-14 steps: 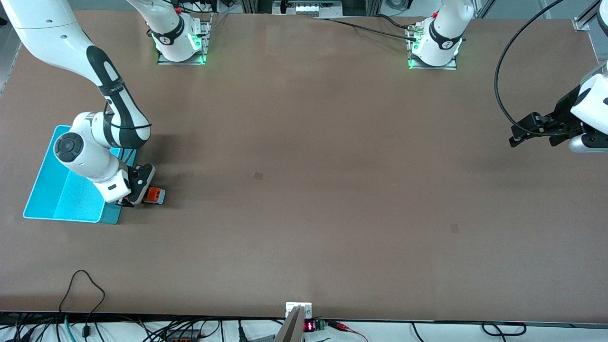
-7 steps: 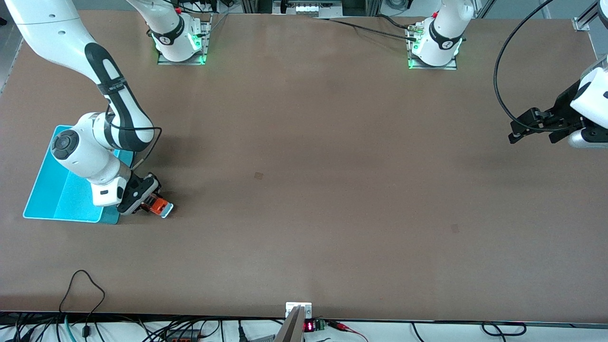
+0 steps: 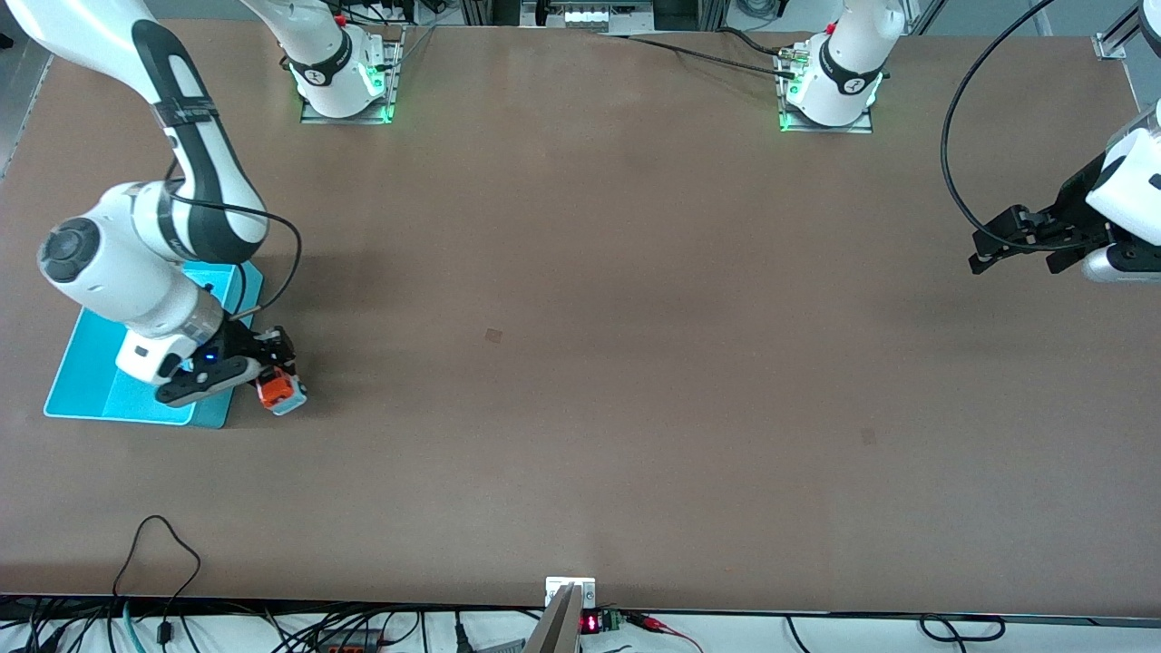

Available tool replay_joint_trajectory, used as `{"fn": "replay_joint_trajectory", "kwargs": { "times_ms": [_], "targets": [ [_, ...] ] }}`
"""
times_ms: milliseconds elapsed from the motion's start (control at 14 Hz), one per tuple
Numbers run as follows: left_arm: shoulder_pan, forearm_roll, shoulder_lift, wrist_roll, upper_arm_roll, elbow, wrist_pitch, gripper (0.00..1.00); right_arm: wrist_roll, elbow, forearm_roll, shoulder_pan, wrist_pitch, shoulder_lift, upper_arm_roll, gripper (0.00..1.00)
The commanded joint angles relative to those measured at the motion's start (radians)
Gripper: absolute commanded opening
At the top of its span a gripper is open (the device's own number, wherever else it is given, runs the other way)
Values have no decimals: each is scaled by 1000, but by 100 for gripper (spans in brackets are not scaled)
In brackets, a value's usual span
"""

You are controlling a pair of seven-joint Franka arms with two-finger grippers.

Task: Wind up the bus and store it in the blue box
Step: 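Carry the bus over the cyan box and lower it inside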

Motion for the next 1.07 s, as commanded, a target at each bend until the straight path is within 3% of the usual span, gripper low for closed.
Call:
{"fn": "replay_joint_trajectory", "kwargs": {
  "times_ms": [0, 215, 645, 1003],
  "targets": [
    [3, 3, -10, 3, -4, -1, -4, 100, 174, 4, -95, -1, -67, -31, -73, 0],
    [9, 5, 4, -6, 5, -1, -9, 100, 194, 13, -147, -7, -168, -50, -133, 0],
    [7, 20, 2, 4, -8, 4, -90, 100, 141, -6, -180, -36, -170, -10, -251, 0],
    [7, 7, 1, -9, -7, 7, -81, 100, 135, -25, -174, -82, -105, 76, -256, 0]
  ]
}}
